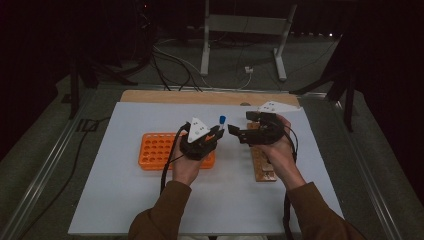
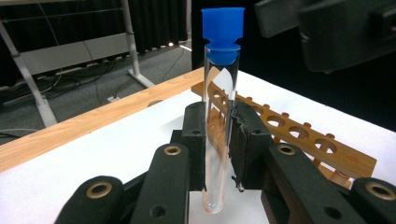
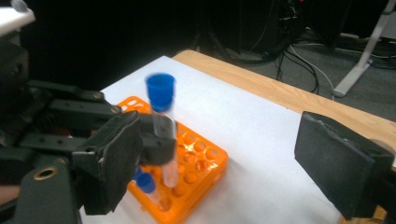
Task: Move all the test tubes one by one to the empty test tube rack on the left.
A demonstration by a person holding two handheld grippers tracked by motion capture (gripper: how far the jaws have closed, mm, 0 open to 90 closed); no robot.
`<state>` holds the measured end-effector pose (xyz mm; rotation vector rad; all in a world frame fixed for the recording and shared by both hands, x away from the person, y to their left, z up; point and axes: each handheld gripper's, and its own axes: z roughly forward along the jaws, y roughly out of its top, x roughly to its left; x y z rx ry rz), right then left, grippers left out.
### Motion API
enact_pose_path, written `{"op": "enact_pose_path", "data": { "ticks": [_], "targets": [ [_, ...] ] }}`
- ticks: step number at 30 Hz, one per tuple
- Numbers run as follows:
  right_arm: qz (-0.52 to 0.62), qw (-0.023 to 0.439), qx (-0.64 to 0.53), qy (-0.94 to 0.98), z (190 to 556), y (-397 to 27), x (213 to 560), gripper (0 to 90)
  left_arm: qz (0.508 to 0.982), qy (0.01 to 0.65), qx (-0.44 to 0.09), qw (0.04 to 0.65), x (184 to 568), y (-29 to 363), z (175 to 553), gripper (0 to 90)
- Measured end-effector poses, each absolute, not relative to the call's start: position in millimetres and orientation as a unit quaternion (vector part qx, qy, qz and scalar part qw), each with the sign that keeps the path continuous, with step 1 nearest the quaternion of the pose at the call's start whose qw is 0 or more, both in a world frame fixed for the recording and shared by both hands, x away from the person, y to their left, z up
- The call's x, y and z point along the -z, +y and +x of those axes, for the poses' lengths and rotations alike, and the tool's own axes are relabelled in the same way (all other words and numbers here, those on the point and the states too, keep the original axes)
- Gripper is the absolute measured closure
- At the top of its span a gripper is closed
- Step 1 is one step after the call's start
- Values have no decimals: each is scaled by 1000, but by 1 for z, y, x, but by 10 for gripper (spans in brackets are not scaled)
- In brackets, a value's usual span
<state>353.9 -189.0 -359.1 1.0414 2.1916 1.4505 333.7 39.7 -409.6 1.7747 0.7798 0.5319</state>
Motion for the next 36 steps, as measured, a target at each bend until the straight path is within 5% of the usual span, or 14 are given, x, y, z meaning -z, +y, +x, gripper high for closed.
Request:
{"op": "enact_pose_path", "data": {
  "ticks": [8, 36],
  "targets": [
    [361, 162, -508, 765, 353, -199, 366, 8, 733, 340, -229, 543, 406, 61, 334, 785],
    [377, 183, -499, 759, 343, -234, 386, 1, 707, 378, -250, 543, 411, 128, 317, 784]
  ]
}}
